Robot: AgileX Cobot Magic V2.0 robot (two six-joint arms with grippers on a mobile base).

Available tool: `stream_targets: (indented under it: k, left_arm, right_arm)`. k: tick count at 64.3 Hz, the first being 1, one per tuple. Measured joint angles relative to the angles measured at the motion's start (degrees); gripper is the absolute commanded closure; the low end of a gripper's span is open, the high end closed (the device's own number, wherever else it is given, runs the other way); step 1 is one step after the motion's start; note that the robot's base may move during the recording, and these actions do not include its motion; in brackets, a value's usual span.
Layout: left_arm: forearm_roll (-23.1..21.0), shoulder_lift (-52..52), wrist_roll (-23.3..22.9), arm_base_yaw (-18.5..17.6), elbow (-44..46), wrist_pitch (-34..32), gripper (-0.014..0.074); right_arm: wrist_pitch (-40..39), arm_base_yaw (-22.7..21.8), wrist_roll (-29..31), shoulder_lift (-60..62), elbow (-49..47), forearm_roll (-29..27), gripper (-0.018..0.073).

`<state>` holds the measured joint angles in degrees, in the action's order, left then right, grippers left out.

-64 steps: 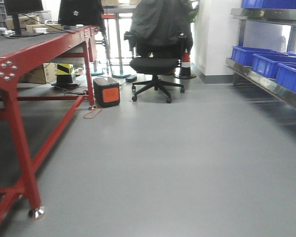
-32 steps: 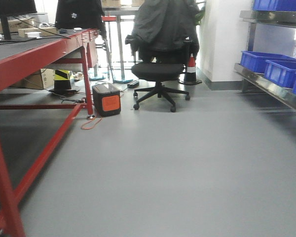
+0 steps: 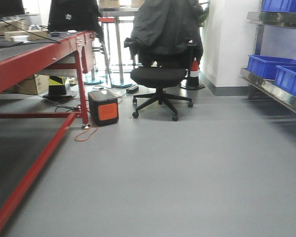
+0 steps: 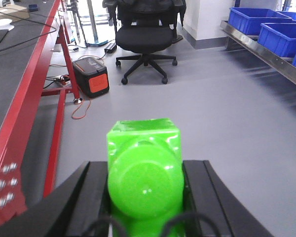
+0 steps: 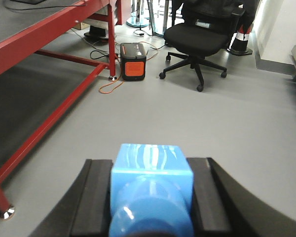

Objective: Grab block from conveyor and place in blue bin
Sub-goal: 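Drive the base along the conveyor toward the blue bin shelves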

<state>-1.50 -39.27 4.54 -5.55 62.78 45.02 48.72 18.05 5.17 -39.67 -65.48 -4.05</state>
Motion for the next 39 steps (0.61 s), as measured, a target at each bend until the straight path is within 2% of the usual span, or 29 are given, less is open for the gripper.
stream_targets:
  k: [39]
  left_arm:
    - [0.0, 0.0, 0.0, 0.0, 0.0, 0.0, 0.0707]
  right_arm:
    - [0.0, 0.0, 0.0, 0.0, 0.0, 0.0, 0.0712]
